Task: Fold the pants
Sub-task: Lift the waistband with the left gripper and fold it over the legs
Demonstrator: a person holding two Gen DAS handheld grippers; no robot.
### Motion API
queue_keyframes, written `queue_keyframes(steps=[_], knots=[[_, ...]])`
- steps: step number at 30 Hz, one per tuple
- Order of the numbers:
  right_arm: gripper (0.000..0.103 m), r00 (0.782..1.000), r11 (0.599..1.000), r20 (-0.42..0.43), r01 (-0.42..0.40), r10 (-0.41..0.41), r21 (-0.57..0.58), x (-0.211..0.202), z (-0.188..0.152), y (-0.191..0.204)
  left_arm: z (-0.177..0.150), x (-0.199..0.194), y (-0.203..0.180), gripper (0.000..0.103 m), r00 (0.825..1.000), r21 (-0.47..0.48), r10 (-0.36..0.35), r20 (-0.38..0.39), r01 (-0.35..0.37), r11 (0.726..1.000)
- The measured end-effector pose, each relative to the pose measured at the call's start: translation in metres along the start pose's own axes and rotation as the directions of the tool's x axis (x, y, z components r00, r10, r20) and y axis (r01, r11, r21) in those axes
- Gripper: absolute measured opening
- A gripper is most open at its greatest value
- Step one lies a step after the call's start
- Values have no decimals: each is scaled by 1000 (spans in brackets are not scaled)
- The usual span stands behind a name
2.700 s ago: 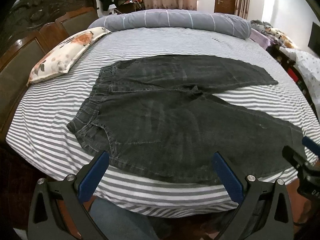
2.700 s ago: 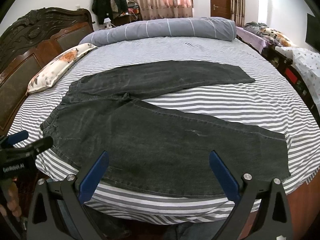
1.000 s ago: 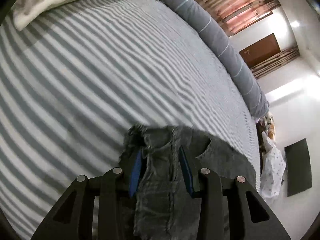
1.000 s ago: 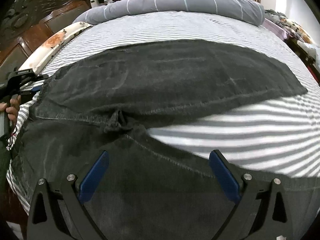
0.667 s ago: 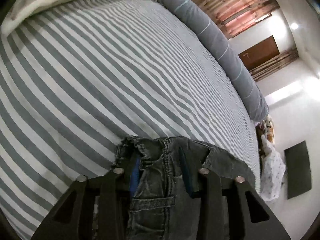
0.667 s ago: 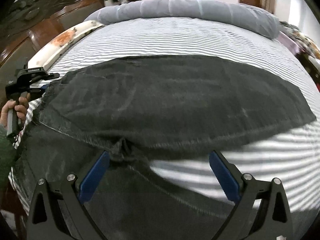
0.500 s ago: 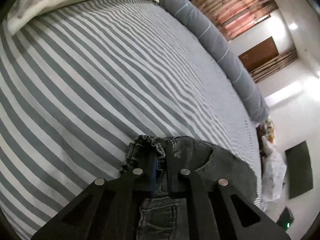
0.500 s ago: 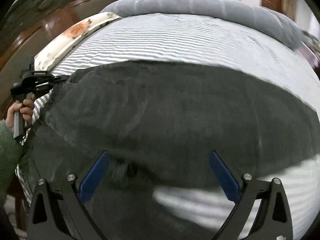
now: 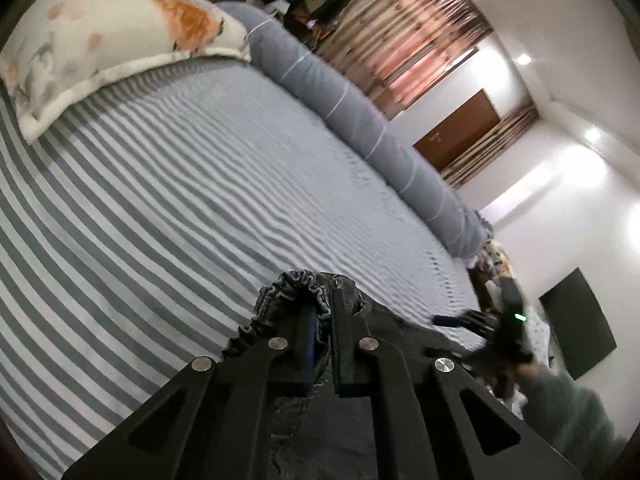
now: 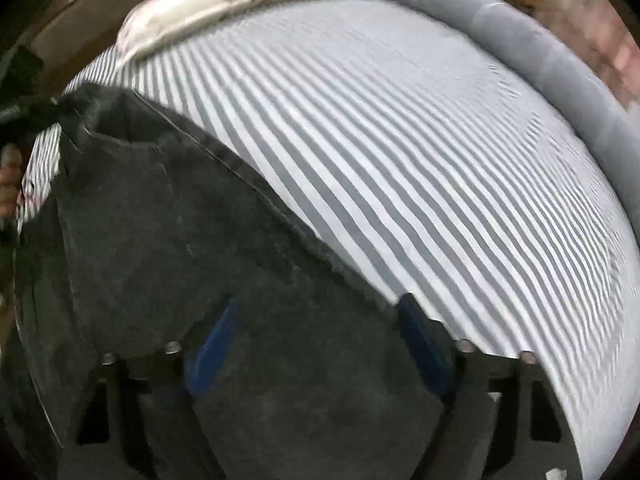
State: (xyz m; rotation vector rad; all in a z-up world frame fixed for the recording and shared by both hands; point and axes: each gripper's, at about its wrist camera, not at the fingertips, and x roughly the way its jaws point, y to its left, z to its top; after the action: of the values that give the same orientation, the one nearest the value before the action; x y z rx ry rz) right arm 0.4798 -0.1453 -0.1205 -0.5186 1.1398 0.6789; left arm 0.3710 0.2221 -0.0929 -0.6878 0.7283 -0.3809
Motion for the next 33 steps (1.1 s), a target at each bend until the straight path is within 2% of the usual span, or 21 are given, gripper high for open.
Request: queue_keyframes(steps=[5, 9, 11, 12, 13, 15, 19, 22, 28, 33], knots=[[68, 992, 993, -75, -102, 97, -65, 25, 20, -14, -6, -18, -9, 6, 999, 23, -41, 31, 40, 999], [57, 978, 987, -148, -156, 149, -39, 36, 14, -30, -10, -26, -10, 6, 997, 10, -68, 41, 67, 998], [35, 973, 986, -167, -164, 158, -21, 38, 6, -36, -10, -24, -10, 6, 997, 11, -63, 35, 63, 998], [29, 976, 987, -154, -160, 156, -16, 36, 2, -38, -10, -24, -12, 6, 998, 15, -56, 34, 55, 998], [12, 978, 988, -143, -152, 149, -11, 33, 0, -40, -10, -23, -13, 6, 998, 21, -48, 34, 47, 999], [8, 985, 991, -109, -133, 133, 11, 26, -2, -40, -11, -23, -15, 6, 999, 30, -23, 41, 21, 999], [5, 1000, 1000, -29, -8, 7, -17, -3, -11, -19, -9, -22, -13, 6, 999, 23, 17, 50, -18, 1000], [5, 997, 998, 35, 69, -69, 11, -39, -22, -5, -11, -32, -19, 6, 997, 51, 41, 64, -44, 998], [5, 964, 975, 144, 215, -222, 64, -125, -54, 46, -18, -71, -43, 6, 997, 120, 0, 75, -9, 993], [4, 932, 948, 180, 300, -315, 105, -177, -107, 109, -41, -106, -56, 6, 999, 157, -11, 50, 3, 988]])
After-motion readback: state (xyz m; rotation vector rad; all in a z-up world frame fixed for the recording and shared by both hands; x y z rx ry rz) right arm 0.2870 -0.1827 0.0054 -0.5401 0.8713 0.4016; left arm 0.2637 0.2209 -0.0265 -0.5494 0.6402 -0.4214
